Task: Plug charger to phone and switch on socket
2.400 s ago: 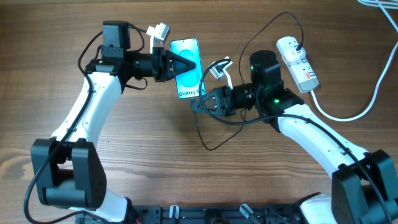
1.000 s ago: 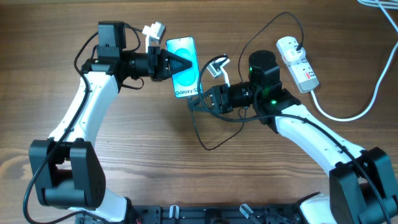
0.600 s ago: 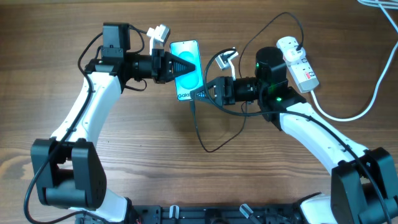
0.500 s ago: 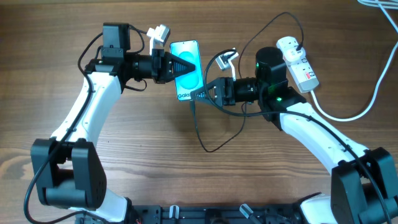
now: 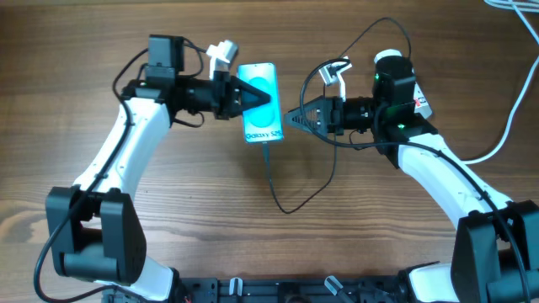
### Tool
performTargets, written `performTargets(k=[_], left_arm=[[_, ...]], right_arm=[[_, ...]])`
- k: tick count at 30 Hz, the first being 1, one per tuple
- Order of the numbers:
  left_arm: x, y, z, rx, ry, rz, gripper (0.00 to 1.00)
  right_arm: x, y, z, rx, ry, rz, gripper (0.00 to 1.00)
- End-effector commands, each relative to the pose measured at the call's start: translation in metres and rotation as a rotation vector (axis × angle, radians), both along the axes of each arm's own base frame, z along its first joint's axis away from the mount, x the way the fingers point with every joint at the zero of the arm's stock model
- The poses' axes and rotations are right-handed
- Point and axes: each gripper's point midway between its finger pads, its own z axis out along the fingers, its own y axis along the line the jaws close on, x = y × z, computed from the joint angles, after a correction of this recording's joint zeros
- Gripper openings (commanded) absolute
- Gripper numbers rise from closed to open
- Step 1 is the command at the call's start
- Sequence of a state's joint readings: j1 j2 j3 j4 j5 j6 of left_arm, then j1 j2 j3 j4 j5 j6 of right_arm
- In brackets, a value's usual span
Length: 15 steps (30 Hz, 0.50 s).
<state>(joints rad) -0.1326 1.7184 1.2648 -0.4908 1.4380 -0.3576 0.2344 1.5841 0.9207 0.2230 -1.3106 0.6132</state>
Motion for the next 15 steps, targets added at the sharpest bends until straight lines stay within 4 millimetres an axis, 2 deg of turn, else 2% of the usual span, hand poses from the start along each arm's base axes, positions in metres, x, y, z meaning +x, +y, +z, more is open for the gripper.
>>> performTargets(k=[1,2,5,6,15], left_arm=[[-0.015,-0.023,-0.001,0.018,-0.025,-0.056,0.04],[-0.017,-0.027,-0.002,0.024,-0.029,-0.064,0.04],[-0.018,-0.035,-0.005,0.043,-0.053,-0.071,0.04],[-0.016,-0.035,-0.004,0.041,-0.067,-0.069,0.04],[-0.007,-0.034,0.001,0.035,-0.083,-0.046,0.04]], right_arm=[[-0.018,-0.001,0.017,0.063,-0.047,0.125,1.0],[-0.02,-0.001,0.018,0.066,-0.045,0.132,0.97],[-0.022,-0.001,0.018,0.07,-0.036,0.143,0.47],[-0.023,-0.001,0.018,0.07,-0.028,0.145,0.41],[-0.032,0.009,0.014,0.059,0.009,0.17,0.41]])
